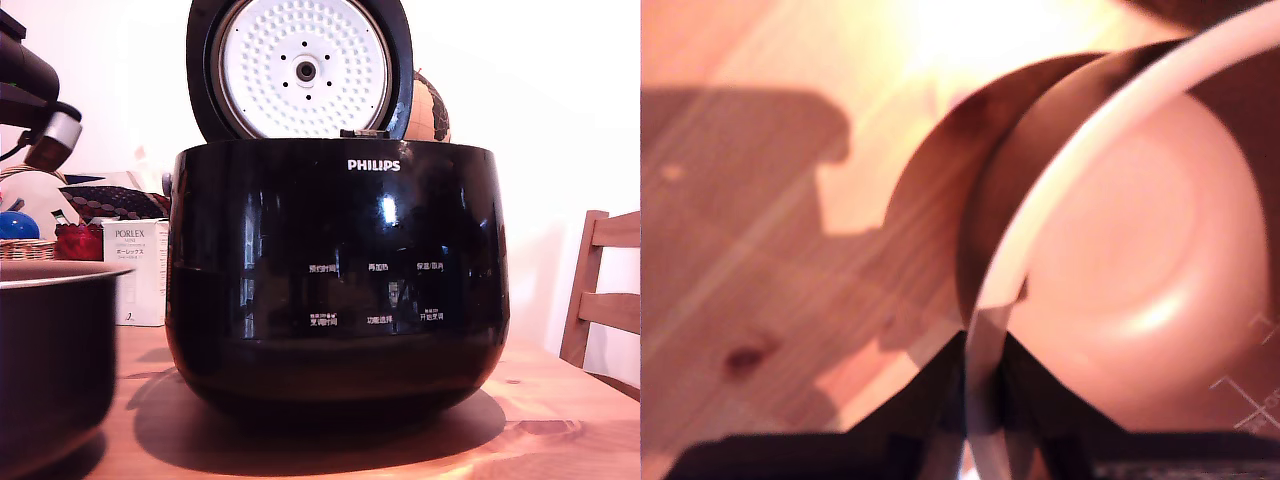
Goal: Pick up the metallic pot next to the rice cooker
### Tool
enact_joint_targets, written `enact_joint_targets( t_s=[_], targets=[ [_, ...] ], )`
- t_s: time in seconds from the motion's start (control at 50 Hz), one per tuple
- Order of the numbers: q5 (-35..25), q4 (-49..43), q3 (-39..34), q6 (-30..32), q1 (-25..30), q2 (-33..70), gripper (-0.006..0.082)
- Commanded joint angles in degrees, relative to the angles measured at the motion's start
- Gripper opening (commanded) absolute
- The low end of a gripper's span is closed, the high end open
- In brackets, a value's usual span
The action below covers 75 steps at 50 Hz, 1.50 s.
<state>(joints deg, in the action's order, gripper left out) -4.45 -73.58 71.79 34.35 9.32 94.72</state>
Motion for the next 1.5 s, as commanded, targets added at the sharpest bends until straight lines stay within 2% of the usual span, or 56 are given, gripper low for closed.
enact_joint_targets(
  t_s=[0.0, 0.58, 0.96, 1.24, 1.48],
  targets=[
    [0.66, -0.22, 0.48, 0.55, -0.22, -1.36, -0.0024],
    [0.39, -1.38, 0.9, 0.33, -0.22, -7.15, -0.0024],
    [0.07, -4.17, 4.98, -1.05, -0.22, -8.28, -0.0024],
    [-2.47, -4.44, 6.82, -3.56, -0.26, -9.73, -0.0024],
    [-5.86, -4.55, 7.1, -6.1, -2.6, -11.89, -0.0024]
  ],
)
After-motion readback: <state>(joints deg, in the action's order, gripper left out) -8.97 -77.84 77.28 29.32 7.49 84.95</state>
